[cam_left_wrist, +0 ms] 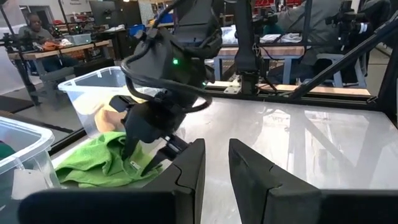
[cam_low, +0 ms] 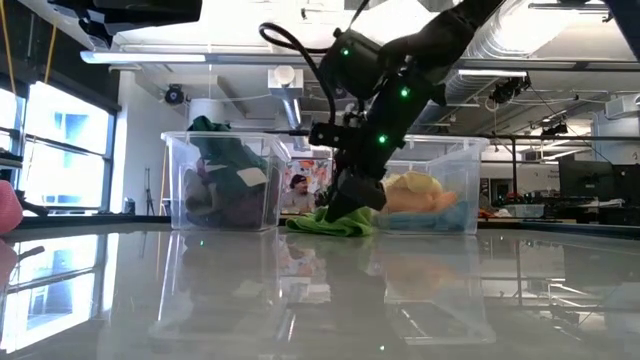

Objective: Sort towels by color in basket
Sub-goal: Put the green microfiber cloth into the right transparent bin

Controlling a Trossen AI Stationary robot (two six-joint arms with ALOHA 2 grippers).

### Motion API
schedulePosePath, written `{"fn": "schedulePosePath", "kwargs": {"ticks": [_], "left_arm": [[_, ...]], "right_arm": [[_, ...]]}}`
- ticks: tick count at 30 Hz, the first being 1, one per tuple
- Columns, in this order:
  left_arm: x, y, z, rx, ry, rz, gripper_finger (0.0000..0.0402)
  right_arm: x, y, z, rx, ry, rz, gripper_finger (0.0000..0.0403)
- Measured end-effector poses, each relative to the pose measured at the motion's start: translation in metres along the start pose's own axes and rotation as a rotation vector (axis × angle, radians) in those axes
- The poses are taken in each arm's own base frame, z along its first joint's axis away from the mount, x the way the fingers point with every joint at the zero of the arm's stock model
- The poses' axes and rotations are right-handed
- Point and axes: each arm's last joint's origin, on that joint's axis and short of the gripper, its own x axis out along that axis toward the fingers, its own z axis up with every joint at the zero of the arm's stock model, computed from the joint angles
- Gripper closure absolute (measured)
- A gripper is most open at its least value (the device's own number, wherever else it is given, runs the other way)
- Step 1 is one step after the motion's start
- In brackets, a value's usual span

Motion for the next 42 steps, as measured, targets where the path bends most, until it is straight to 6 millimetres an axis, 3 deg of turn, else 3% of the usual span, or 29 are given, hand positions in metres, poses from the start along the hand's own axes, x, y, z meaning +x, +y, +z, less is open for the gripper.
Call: {"fn": "schedulePosePath", "kwargs": {"ticks": [9,11,19,26,32,38,42], "left_arm": [[0.000,0.000,0.000,0.004,0.000,-0.002,0.0344],[-0.001,0.000,0.000,-0.001,0.000,-0.003,0.0344],[-0.001,0.000,0.000,-0.001,0.000,-0.005,0.0344],[-0.005,-0.003,0.000,-0.017,-0.001,-0.025,0.0344],[-0.009,-0.004,0.000,-0.033,-0.004,-0.040,0.0344],[-0.009,-0.004,0.000,-0.043,-0.004,-0.041,0.0344],[-0.009,-0.004,0.000,-0.042,-0.004,-0.040,0.0344]], "right_arm": [[0.005,-0.003,-0.009,-0.013,0.056,0.050,0.0375],[0.002,0.002,-0.007,-0.024,0.051,0.053,0.0394],[-0.024,0.039,0.011,-0.095,-0.050,0.069,0.0399],[-0.078,0.069,0.026,-0.128,-0.146,0.037,0.0402],[-0.115,0.074,0.028,-0.143,-0.191,0.050,0.0402],[-0.119,0.072,0.022,0.054,-0.131,0.054,0.0390],[-0.108,0.071,0.020,0.185,-0.094,0.093,0.0348]]}}
